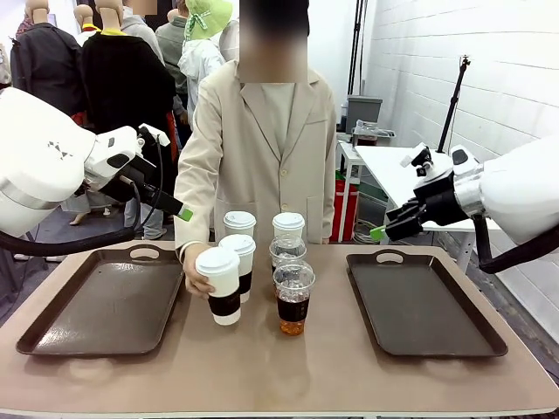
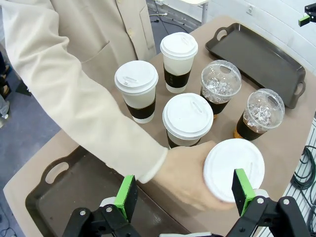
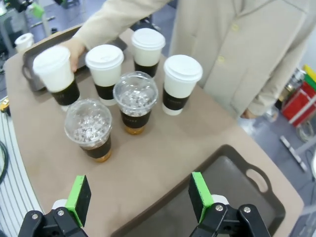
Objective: Distribute the coffee onto the tray.
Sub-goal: Pick up one iced Americano and place it on the right Handle tray.
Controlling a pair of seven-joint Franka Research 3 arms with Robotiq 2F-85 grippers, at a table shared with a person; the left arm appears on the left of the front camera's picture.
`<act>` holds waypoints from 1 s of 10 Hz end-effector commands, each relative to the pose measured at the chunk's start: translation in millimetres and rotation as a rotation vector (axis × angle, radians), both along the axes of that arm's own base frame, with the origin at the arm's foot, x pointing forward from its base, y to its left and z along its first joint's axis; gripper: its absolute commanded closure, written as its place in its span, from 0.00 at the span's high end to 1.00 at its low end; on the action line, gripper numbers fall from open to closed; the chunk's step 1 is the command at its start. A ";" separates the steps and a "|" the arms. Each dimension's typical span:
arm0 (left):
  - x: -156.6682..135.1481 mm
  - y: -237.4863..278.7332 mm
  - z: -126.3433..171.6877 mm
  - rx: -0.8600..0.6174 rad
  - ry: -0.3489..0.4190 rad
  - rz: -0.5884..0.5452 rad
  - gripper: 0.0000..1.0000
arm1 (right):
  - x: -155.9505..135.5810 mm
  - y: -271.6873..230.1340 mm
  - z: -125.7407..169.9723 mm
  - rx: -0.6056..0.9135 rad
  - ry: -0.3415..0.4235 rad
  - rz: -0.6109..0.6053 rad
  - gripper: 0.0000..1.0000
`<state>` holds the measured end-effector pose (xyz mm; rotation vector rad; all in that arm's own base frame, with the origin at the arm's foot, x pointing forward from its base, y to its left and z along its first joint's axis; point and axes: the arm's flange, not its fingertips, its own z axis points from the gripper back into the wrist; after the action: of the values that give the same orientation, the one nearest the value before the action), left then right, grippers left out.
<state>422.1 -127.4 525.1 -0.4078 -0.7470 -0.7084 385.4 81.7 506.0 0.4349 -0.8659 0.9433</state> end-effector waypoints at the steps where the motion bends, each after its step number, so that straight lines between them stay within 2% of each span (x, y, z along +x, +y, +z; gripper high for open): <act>1: 1.5 1.1 -1.0 -0.017 0.009 -0.001 1.00 | -14.6 -11.1 -38.1 0.048 -0.001 0.088 1.00; 4: 1.5 1.1 -1.0 -0.017 0.009 -0.001 1.00 | -6.8 -12.2 -60.8 0.040 0.026 0.171 1.00; 6: 1.5 1.1 -1.0 -0.017 0.009 -0.001 1.00 | -1.7 -8.8 -59.7 -0.039 0.106 0.117 1.00; 7: 1.5 1.1 -1.0 -0.017 0.009 -0.001 1.00 | 9.2 -14.3 -42.5 0.027 0.043 0.141 1.00; 10: 1.5 1.1 -1.0 -0.017 0.009 -0.001 1.00 | 9.2 -14.3 -42.5 0.027 0.043 0.141 1.00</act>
<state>422.1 -127.2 525.0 -0.4073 -0.7464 -0.7081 391.7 68.1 467.5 0.5351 -0.8115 1.0289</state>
